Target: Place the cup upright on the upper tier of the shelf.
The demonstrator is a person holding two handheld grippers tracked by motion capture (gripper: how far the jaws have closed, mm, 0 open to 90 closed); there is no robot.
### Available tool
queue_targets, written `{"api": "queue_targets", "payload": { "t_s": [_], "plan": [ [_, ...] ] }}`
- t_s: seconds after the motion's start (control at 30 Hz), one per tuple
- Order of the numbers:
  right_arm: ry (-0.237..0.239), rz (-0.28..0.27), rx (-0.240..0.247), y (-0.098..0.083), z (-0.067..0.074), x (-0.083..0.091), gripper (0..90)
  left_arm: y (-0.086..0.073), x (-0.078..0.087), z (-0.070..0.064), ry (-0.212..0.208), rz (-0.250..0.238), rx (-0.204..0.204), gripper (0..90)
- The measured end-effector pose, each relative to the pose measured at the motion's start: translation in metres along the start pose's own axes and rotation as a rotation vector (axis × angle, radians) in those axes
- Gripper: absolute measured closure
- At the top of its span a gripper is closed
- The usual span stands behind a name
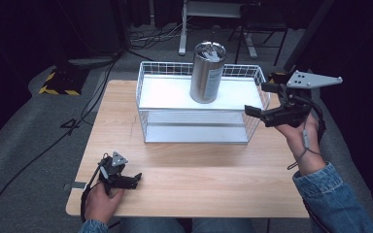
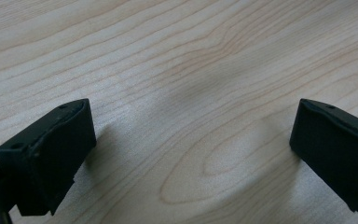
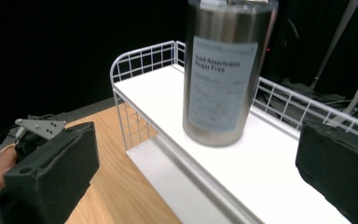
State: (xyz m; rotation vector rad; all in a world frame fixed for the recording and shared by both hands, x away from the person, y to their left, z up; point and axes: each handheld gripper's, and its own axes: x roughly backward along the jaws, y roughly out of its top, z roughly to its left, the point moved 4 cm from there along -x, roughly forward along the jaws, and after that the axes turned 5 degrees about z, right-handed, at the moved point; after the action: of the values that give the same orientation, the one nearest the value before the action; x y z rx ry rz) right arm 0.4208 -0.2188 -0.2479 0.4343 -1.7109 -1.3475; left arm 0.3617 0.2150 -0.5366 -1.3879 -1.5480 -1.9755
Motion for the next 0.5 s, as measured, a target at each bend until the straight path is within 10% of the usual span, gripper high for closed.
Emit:
{"api": "queue_targets", "payload": {
  "t_s": [0.5],
  "plan": [
    [-0.023,0.099,-0.004,-0.066,-0.004,0.001,0.0,0.0,0.0,0.0,0.003,0.001,0.003,0.6]
  ]
}}
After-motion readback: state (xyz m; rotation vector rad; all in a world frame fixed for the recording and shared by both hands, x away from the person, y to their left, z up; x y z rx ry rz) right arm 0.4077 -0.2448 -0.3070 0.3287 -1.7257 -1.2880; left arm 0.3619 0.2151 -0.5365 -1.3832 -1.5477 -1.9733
